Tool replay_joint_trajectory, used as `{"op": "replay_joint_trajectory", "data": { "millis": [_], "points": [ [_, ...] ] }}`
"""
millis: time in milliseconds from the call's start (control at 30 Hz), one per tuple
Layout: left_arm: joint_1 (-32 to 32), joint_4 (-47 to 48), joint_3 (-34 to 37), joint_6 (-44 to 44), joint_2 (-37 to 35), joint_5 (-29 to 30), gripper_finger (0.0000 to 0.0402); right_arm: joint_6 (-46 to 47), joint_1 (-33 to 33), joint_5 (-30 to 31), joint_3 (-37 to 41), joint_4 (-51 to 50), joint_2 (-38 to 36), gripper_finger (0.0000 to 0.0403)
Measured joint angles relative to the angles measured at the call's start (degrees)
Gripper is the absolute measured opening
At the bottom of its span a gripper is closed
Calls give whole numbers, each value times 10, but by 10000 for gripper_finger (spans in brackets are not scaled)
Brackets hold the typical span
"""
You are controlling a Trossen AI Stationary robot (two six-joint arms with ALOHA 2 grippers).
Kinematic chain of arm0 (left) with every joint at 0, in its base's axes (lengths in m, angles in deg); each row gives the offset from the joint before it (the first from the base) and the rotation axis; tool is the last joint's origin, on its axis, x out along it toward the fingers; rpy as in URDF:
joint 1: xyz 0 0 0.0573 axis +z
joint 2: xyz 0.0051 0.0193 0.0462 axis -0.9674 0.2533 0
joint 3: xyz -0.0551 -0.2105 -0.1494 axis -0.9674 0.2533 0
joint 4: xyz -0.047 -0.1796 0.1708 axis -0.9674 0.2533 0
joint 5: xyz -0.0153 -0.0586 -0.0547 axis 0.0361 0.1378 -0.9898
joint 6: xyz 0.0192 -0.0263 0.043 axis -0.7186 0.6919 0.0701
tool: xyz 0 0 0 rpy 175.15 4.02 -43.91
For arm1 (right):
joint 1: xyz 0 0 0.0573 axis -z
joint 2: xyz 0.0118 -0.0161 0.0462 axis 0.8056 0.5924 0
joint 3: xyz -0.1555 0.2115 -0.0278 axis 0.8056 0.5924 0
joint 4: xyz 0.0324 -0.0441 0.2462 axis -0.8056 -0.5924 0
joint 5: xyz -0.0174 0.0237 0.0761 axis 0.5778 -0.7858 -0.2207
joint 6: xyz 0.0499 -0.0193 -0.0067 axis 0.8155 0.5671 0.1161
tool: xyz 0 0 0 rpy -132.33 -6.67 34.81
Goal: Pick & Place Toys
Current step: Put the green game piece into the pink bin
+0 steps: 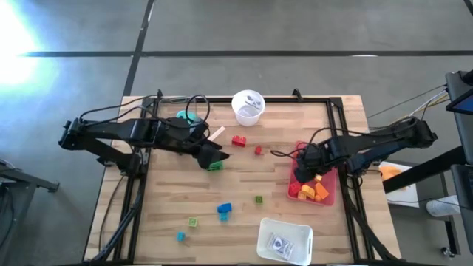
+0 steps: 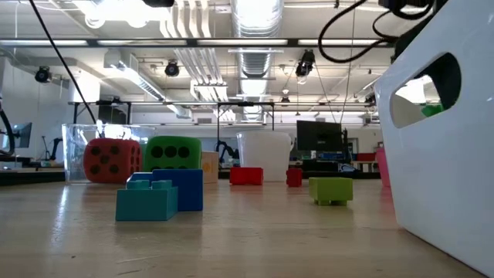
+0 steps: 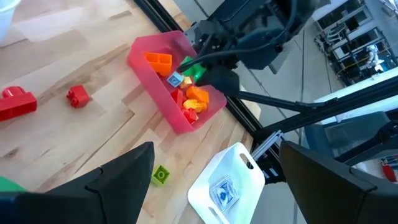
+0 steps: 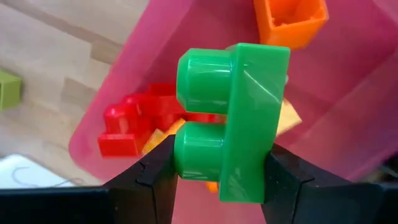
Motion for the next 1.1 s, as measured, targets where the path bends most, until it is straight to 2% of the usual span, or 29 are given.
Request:
{"op": "replay_joint_trajectory", "data": {
  "millis": [200,533,633,733,1100],
  "points": [
    [0,2,0,11,-12,12,346,31,0,13,56,94,3,160],
    [0,35,0,-3,-37,37,346,75,8,39,106,105,3,160],
    [0,35,0,-5,-40,38,346,86,14,40,118,151,3,160],
    [0,36,0,-5,-40,41,346,86,20,40,126,188,3,160],
    [0,41,0,-6,-40,41,346,40,75,38,130,187,11,160]
  ]
}}
